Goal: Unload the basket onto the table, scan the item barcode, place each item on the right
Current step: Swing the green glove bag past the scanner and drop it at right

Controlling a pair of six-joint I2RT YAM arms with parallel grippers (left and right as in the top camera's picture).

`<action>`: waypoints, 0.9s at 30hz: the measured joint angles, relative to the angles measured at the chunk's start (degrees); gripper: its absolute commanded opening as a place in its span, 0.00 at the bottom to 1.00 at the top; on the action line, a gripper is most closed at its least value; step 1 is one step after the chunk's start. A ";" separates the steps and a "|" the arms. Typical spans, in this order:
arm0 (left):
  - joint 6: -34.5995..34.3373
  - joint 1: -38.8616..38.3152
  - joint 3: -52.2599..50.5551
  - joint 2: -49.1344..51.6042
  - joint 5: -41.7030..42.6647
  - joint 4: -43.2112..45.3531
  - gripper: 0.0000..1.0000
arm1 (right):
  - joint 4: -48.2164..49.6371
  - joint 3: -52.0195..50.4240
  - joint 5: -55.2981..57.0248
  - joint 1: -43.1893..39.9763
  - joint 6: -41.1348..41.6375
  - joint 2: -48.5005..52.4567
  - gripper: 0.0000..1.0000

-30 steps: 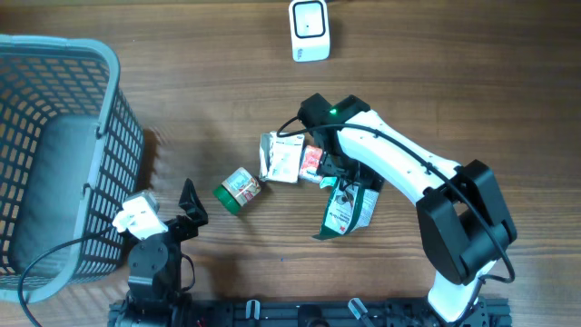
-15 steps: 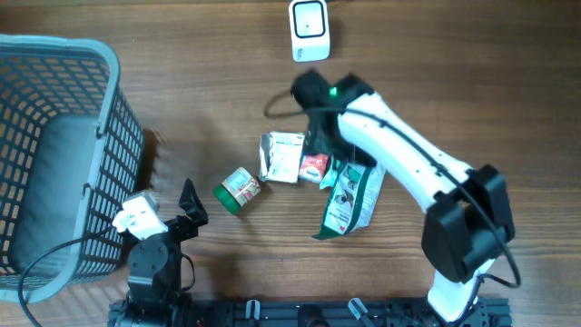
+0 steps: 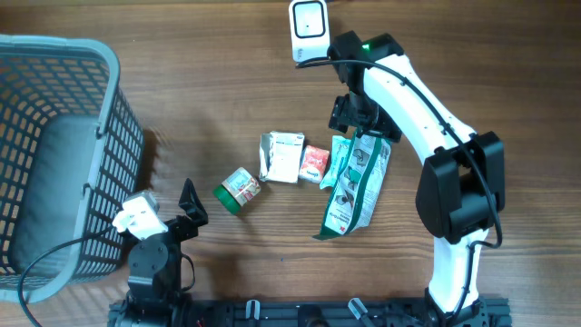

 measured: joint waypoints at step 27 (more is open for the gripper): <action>0.00 0.00 0.00 0.00 0.00 0.00 1.00 | -12.59 -0.46 -26.23 4.55 18.82 6.16 0.04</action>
